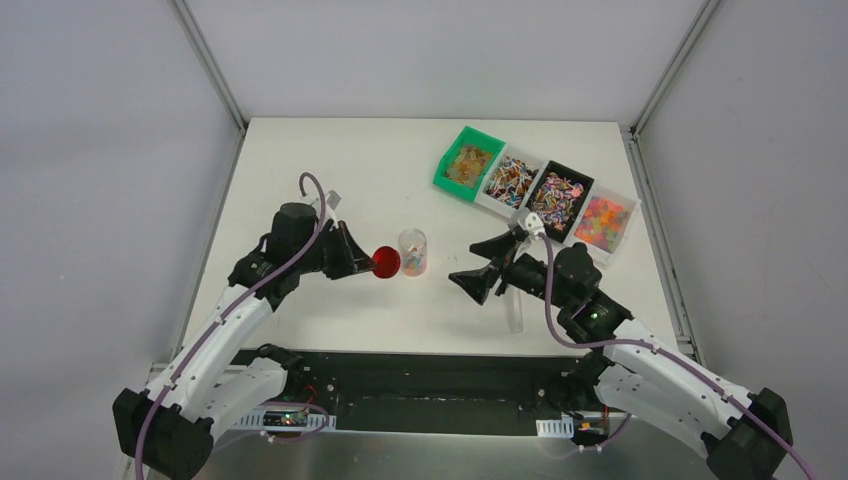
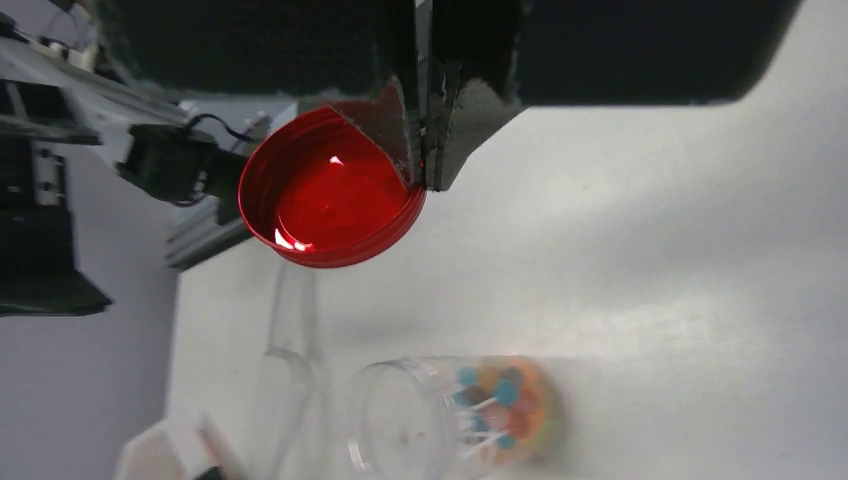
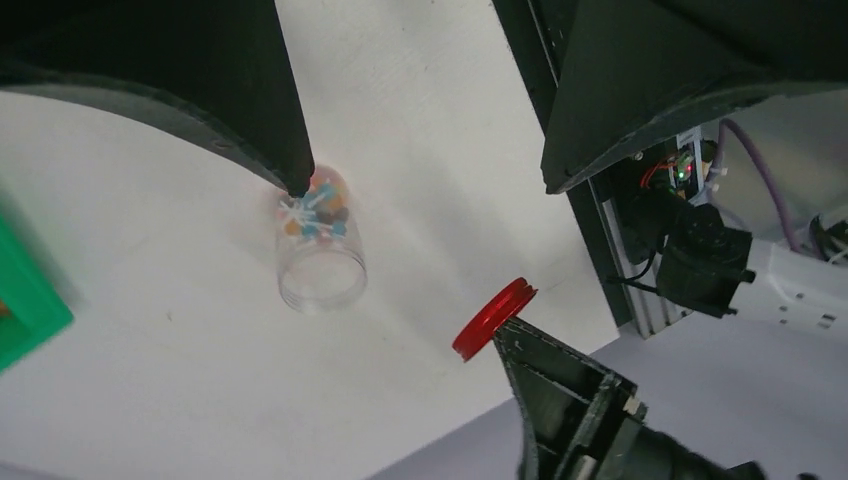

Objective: Pack the candies
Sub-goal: Pick up the bottle lid at the center of the board.

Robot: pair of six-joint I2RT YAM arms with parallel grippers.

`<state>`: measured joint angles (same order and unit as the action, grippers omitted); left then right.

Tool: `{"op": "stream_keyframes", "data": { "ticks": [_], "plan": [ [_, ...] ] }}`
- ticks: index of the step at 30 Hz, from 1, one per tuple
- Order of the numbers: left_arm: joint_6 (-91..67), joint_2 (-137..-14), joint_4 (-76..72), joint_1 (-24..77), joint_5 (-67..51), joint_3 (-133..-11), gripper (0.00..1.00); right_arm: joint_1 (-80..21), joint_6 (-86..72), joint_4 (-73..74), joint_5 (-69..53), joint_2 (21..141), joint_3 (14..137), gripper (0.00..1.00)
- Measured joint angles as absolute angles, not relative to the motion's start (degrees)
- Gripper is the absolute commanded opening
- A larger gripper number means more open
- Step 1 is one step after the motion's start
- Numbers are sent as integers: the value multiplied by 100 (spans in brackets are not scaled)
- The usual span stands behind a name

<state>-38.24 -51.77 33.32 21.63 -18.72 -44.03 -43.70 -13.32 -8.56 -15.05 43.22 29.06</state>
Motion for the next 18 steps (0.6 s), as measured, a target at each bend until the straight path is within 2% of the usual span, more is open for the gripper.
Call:
{"op": "stream_keyframes", "data": {
  "ticks": [5, 9, 15, 18],
  "plan": [
    [-4466, -4816, 2770, 2163, -3216, -4399, 0, -4403, -427, -2390, -2681, 4543, 2668, 88],
    [-5201, -4641, 1953, 2163, -4115, -4259, 0, -4536, 279, -3085, -3236, 4783, 2679, 89],
    [-6117, -4292, 1160, 2163, -4755, -4016, 0, -4856, 1044, -3450, -3520, 5216, 2849, 93],
    [-6394, -4198, 932, 2163, -4871, -3924, 0, -5011, 1350, -3533, -3535, 5468, 3074, 99]
  ]
}}
